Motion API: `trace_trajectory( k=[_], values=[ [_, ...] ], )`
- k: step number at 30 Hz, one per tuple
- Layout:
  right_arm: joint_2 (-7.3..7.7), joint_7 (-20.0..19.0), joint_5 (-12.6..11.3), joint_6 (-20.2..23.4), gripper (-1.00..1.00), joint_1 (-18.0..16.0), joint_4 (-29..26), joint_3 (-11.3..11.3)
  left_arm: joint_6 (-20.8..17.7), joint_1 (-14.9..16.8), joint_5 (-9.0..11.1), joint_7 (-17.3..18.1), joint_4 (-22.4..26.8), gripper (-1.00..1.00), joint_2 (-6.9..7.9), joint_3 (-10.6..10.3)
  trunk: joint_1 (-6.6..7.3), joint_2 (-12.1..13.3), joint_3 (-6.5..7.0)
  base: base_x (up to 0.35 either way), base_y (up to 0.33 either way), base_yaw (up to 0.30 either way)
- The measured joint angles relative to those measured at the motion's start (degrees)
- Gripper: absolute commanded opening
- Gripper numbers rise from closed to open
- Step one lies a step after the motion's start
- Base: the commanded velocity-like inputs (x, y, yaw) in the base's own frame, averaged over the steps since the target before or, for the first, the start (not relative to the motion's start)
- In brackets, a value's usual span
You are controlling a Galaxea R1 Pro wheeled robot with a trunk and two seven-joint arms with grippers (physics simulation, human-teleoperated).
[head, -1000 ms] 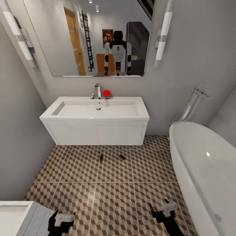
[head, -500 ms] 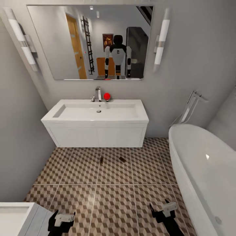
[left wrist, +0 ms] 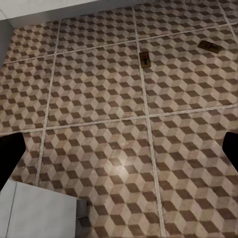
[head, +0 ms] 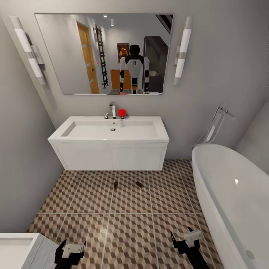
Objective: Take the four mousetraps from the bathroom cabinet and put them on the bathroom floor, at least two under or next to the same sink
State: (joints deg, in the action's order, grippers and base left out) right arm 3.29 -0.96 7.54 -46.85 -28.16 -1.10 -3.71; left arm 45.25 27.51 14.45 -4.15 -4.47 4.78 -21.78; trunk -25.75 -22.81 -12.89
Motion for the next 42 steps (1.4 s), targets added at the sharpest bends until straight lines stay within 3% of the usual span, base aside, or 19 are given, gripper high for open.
trace_trajectory(
  k=[42],
  values=[
    [-0.01,0.0,0.0,0.0,1.0,0.0,0.0,0.0,0.0,0.0,0.0,0.0,0.0,1.0,0.0,0.0,0.0,0.0,3.94,0.0,0.0,0.0]
  ],
)
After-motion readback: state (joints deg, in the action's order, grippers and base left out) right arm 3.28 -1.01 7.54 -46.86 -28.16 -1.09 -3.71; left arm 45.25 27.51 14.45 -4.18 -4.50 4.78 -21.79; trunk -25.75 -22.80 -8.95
